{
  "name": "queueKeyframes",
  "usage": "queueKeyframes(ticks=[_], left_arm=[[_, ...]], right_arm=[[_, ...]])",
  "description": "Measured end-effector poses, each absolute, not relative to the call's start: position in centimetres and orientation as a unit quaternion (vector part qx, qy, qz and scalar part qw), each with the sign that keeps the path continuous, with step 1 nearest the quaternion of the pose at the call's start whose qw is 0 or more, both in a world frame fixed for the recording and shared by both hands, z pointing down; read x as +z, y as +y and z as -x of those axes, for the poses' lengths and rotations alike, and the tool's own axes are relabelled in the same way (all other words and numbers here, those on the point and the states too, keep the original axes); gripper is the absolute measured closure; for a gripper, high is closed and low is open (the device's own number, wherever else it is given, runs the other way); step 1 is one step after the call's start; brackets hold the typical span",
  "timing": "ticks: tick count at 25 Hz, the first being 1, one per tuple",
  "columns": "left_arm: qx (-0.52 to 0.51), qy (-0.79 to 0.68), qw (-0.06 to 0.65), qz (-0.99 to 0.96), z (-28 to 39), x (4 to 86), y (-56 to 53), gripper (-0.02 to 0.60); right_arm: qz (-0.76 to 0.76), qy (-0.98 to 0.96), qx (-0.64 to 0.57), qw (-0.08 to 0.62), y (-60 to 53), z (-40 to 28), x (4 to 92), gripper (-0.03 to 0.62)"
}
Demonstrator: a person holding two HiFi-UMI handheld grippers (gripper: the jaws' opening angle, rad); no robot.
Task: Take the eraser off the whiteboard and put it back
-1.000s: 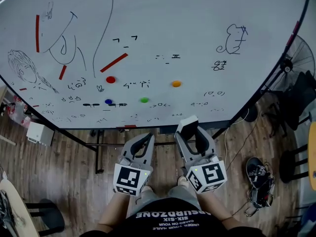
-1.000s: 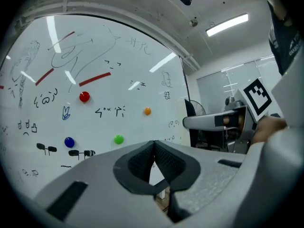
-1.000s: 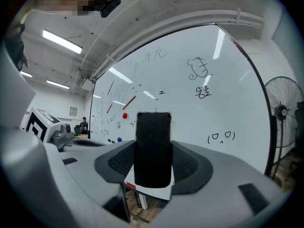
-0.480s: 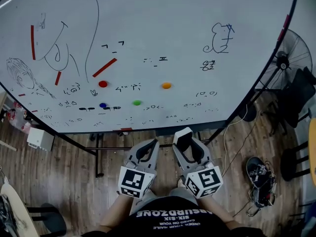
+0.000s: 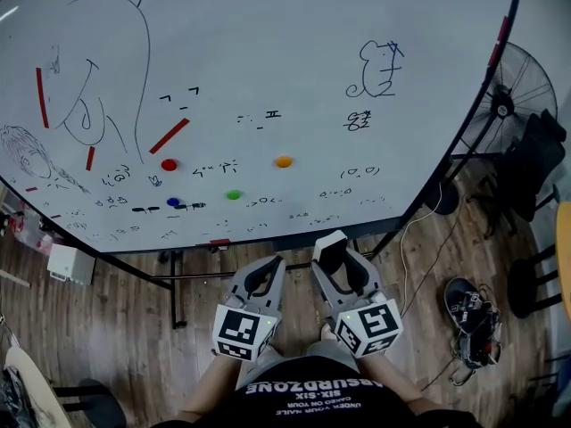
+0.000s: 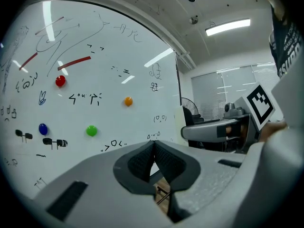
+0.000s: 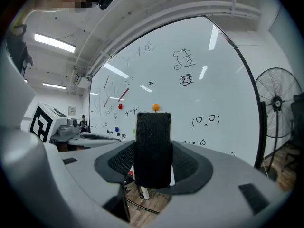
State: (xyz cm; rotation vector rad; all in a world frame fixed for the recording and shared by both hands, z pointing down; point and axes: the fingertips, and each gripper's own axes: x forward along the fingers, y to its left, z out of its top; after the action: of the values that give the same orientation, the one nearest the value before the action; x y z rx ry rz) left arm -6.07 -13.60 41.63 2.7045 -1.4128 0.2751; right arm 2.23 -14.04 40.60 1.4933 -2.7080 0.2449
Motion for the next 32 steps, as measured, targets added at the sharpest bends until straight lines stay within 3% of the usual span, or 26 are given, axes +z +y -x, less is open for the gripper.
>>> queueKeyframes(ticks=[32], left_arm=[[0.092, -0.436, 0.043, -0.894, -2.0, 42.4, -19.3, 0.574]], right_arm=[[-0.579, -0.812, 0.069, 0.005, -21.1, -16.7, 40.3, 0.368]])
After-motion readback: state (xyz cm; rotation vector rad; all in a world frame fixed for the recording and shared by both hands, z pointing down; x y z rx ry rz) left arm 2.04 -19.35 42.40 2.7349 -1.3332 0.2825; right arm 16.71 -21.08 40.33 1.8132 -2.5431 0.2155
